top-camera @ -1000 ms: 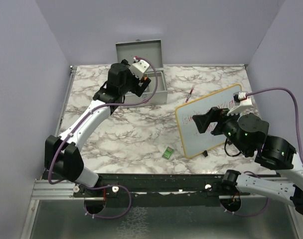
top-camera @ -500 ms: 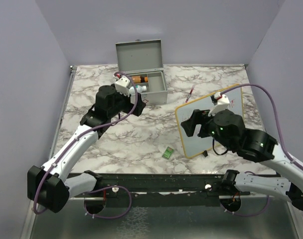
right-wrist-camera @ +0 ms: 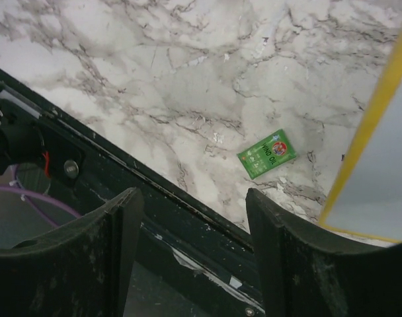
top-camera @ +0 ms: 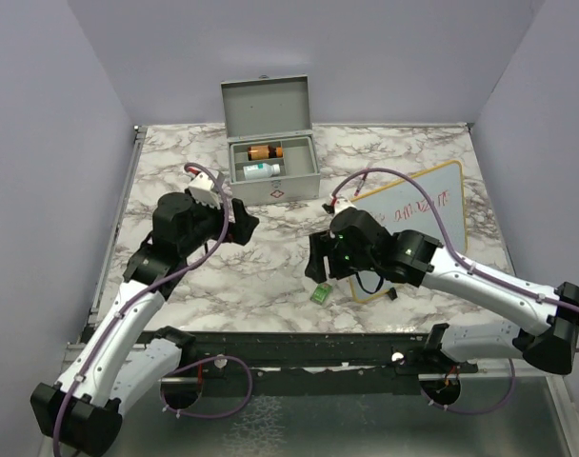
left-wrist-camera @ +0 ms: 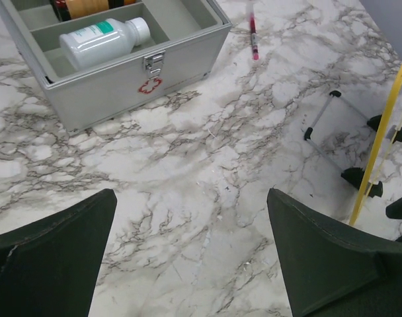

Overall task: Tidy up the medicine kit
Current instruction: Pick up the medical item at the center of the board.

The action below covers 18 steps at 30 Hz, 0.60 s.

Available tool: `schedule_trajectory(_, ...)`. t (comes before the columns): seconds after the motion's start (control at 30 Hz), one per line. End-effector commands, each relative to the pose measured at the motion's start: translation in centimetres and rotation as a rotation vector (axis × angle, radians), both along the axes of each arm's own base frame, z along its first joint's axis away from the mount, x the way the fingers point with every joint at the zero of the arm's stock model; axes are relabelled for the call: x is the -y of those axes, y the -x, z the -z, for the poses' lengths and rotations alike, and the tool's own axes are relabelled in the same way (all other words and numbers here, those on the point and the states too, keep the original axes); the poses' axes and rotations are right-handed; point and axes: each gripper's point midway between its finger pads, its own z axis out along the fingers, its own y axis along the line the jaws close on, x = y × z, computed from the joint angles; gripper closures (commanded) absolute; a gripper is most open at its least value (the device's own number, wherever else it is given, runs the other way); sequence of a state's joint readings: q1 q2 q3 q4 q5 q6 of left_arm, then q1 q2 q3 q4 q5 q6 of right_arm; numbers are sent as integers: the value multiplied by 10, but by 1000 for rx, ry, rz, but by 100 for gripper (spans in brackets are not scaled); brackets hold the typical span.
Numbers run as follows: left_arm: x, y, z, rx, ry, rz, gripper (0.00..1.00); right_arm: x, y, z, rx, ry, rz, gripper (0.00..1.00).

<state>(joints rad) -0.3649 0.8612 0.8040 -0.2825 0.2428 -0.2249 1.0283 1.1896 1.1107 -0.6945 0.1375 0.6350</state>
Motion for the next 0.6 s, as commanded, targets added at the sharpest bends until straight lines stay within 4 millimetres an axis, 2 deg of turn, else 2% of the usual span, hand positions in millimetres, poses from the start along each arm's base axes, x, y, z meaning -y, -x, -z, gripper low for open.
schedule_trajectory(0.0,-36,0,-15,78,-99,-146,4,-21,14,15,-37,5,-159,31)
schedule_trajectory(0.07,-54,-1,-6,88,-189,-213,5,-26,19,27,-46,34,-234,29)
schedule_trajectory(0.17,-83,0,7,95,-296,-352,5,-21,15,51,-54,140,-260,23)
schedule_trajectory(0.27,-121,7,9,129,-344,-541,5,-15,10,69,-45,233,-286,18)
schedule_trajectory(0.33,-138,14,7,163,-342,-633,5,-17,9,76,-42,264,-329,14)
schedule_trajectory(0.43,-149,19,-1,198,-328,-692,5,-18,5,89,-57,348,-379,6)
schedule_trajectory(0.57,-146,17,-1,202,-323,-677,5,-17,-2,108,-55,421,-409,1)
